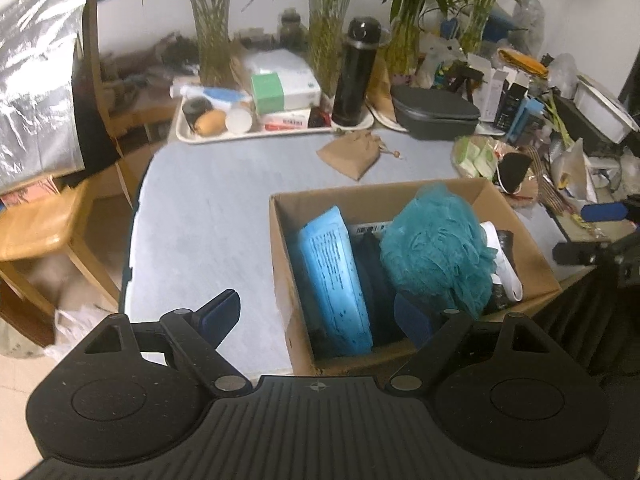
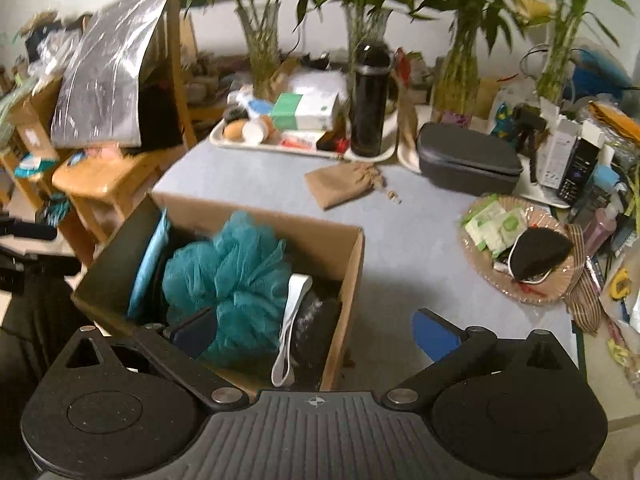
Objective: Organize soft objects
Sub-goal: 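Withdraw both grippers from the box back over the table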
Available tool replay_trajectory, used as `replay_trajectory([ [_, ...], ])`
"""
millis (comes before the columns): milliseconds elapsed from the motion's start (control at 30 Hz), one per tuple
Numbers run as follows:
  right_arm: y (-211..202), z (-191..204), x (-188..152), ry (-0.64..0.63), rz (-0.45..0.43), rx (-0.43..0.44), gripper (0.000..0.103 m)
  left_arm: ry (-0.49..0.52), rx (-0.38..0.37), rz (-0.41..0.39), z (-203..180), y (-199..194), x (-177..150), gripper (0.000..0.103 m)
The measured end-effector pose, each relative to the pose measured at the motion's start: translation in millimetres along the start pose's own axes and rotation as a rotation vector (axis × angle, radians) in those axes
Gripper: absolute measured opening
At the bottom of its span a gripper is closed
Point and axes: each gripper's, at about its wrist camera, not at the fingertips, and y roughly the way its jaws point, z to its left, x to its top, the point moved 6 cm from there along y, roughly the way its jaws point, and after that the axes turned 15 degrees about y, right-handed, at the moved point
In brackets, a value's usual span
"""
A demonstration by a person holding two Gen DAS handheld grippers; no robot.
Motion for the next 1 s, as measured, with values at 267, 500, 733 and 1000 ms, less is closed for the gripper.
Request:
replay_trajectory([
  [267,6,-10,8,0.003,0.027,-0.008,0.103,-0.015,-0.022,0.016,7,2,10,0.085],
  [500,-3,-20,31,-0.012,0.012,-0.017,0.103,0.018,-0.019,0.027,5,2,35,0.085],
  [733,-29,-35,73,-0.034,-0.046,-0.040,0.103,0.076,0.010,0.004,2,-5,75,0.085],
  [1000,-45,-48,122,-0.058,-0.143,-0.108,0.103,0.163,0.114,-0.048,0,-13,123,0.085],
])
